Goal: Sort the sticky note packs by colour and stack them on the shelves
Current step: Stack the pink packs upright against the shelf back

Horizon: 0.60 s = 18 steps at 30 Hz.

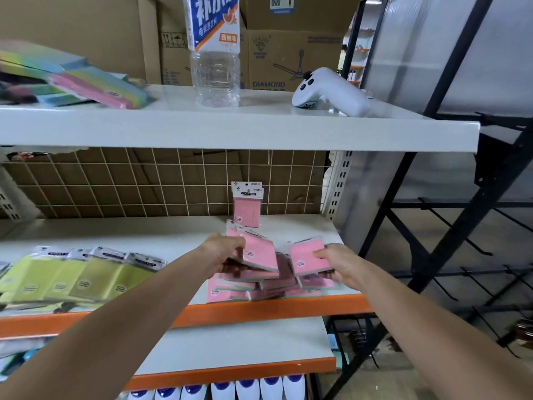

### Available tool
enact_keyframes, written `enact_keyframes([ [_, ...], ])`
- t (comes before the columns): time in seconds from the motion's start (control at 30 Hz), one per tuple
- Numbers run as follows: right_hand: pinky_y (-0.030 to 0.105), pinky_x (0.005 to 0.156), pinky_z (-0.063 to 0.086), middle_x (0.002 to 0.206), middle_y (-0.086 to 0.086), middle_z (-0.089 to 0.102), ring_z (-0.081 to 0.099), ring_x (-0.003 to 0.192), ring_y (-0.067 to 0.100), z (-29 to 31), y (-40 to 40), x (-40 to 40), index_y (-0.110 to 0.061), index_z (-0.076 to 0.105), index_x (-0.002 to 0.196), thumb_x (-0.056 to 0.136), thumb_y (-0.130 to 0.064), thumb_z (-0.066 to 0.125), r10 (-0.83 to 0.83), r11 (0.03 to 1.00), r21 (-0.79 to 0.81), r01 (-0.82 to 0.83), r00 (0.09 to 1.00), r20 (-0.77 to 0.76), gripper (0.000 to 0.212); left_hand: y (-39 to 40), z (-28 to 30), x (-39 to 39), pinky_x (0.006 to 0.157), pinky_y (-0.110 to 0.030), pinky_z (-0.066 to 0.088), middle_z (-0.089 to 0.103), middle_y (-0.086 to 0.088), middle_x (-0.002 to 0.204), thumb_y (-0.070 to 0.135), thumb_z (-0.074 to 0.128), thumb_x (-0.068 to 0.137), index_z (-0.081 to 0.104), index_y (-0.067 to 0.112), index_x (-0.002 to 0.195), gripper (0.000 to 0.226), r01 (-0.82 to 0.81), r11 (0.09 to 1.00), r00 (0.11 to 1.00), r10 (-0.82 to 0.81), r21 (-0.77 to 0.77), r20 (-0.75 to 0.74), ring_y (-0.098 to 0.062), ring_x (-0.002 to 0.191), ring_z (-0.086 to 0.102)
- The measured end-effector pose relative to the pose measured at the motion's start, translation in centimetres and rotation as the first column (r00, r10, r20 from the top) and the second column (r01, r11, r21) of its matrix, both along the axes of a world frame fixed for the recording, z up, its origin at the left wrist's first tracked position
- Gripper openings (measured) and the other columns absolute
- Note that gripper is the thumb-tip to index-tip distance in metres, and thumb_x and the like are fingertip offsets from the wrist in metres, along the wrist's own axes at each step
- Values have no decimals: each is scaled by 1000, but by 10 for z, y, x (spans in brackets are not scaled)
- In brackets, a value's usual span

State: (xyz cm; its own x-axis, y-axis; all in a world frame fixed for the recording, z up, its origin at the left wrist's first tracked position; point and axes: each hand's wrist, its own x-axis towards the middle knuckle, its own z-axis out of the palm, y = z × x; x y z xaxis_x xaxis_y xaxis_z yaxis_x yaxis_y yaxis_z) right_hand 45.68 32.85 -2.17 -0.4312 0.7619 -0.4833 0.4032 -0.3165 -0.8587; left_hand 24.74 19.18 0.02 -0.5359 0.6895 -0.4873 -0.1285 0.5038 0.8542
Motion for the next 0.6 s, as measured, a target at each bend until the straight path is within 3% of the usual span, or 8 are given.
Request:
enact_keyframes([
  [0.17,43,84,57,100,16,67,66,94,26,-8,-10,-5,-2,54,110,89,-7,62,80,996,43,-83,995,58,23,3,-5,-4,47,-23,41,57,-15,74,14,64,79,57,1,102,27,14,999,996,-18,-49,-88,-24,55,55],
  [0.23,30,64,50,77,5,60,59,70,18,-6,-14,-8,-10,53,84,86,-13,68,127,968,187,-164,972,199,16,4,-8,-7,49,-23,39,58,-13,77,19,67,76,56,0,113,42,26,997,993,-34,-73,-112,-23,54,55],
  [0.27,26,56,40,66,1,51,50,60,16,-7,-13,-10,-13,46,72,84,-19,71,141,939,263,-222,945,294,28,4,-10,-8,49,-22,39,59,-13,77,20,68,75,56,0,116,47,34,996,992,-44,-84,-120,-22,52,55],
  [0.37,26,50,31,58,-1,44,43,55,16,-1,-13,-14,-16,40,60,78,-33,73,152,857,357,-370,846,511,42,3,-11,-9,48,-20,37,59,-12,72,24,70,73,56,0,118,53,49,993,987,-65,-109,-149,-19,44,53],
  [0.47,26,53,34,65,0,54,51,67,17,5,-13,-14,-16,47,70,77,-37,71,143,810,375,-451,772,619,33,1,-8,-9,47,-21,36,58,-11,74,27,72,74,56,1,119,55,50,991,984,-70,-124,-164,-18,45,52],
  [0.53,27,65,39,88,2,61,58,86,20,9,-12,-15,-18,52,92,77,-38,71,94,798,453,-398,824,559,31,0,-5,-7,47,-21,36,56,-10,68,27,71,76,56,1,119,52,55,991,983,-76,-126,-168,-17,42,51],
  [0.6,26,69,41,94,0,62,60,88,20,10,-12,-21,-19,58,92,80,-40,71,74,808,507,-300,905,419,28,-1,-4,-6,47,-21,36,55,-10,67,28,70,79,54,2,117,49,42,992,985,-61,-116,-159,-17,44,51],
])
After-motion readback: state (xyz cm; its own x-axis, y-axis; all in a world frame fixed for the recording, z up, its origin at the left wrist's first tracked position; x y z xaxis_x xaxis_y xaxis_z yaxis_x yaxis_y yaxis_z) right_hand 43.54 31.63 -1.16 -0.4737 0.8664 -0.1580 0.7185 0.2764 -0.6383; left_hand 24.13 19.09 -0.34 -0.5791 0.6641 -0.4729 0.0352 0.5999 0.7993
